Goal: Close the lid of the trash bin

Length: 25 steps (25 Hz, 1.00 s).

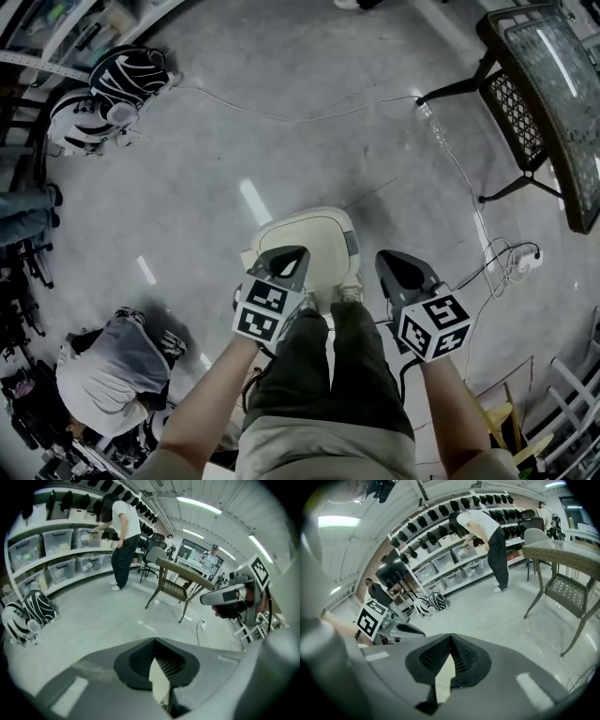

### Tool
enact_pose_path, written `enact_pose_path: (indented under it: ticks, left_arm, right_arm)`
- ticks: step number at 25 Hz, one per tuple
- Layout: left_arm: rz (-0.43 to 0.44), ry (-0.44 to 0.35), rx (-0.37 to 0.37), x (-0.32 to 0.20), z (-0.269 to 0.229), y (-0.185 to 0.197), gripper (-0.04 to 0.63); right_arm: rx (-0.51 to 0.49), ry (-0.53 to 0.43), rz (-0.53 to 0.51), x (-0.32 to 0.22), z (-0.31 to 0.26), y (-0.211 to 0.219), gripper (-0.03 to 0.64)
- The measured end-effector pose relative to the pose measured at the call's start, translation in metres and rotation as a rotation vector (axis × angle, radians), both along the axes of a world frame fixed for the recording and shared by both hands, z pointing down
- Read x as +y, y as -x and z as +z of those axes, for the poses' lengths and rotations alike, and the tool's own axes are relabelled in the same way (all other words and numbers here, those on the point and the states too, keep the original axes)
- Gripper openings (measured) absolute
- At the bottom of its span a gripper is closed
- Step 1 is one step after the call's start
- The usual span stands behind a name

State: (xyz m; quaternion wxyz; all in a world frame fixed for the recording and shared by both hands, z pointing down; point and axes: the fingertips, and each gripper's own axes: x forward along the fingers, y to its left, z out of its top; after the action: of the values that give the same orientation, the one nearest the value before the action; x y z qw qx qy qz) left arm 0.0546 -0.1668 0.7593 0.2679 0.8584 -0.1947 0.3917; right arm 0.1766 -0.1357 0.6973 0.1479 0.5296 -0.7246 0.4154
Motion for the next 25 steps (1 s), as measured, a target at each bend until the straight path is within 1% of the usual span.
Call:
enact_pose_path:
  ticks: [3, 7, 10, 14, 16, 19, 21, 24, 25]
  left_arm:
    - [-0.013, -0.088, 0.022, -0.013, -0.059, 0.007, 0.003]
    - [-0.031, -0.22, 0.051, -0.025, -0.146, 0.019, 0.003]
    - [-0.085, -0.332, 0.099, -0.032, -0.217, 0.029, 0.003]
    - [-0.149, -0.463, 0.165, -0.034, -0.311, 0.05, 0.002]
    - [-0.175, -0.507, 0.195, -0.032, -0.35, 0.061, 0.002]
    - [-0.203, -0.557, 0.22, -0.028, -0.401, 0.076, 0.003]
    - [-0.214, -0.603, 0.233, -0.025, -0.433, 0.084, 0.002]
    - [-0.206, -0.693, 0.241, -0.022, -0.477, 0.093, 0.002]
    - [-0.221, -0.707, 0.252, -0.02, -0.49, 0.096, 0.003]
  right_arm:
    - [0.027, -0.063, -0.027, -0.01, -0.06, 0.005, 0.003]
    - [0.042, -0.175, -0.073, -0.021, -0.15, 0.02, 0.003]
    - [0.071, -0.263, -0.117, -0.02, -0.213, 0.031, 0.003]
    - [0.124, -0.379, -0.156, -0.015, -0.296, 0.046, 0.003]
    - [0.128, -0.431, -0.165, -0.013, -0.332, 0.054, 0.003]
    - [0.132, -0.514, -0.171, -0.009, -0.384, 0.067, 0.003]
    - [0.134, -0.569, -0.177, -0.005, -0.418, 0.074, 0.003]
    - [0.131, -0.652, -0.193, -0.002, -0.464, 0.084, 0.003]
    - [0.131, -0.68, -0.199, 0.0, -0.477, 0.087, 0.003]
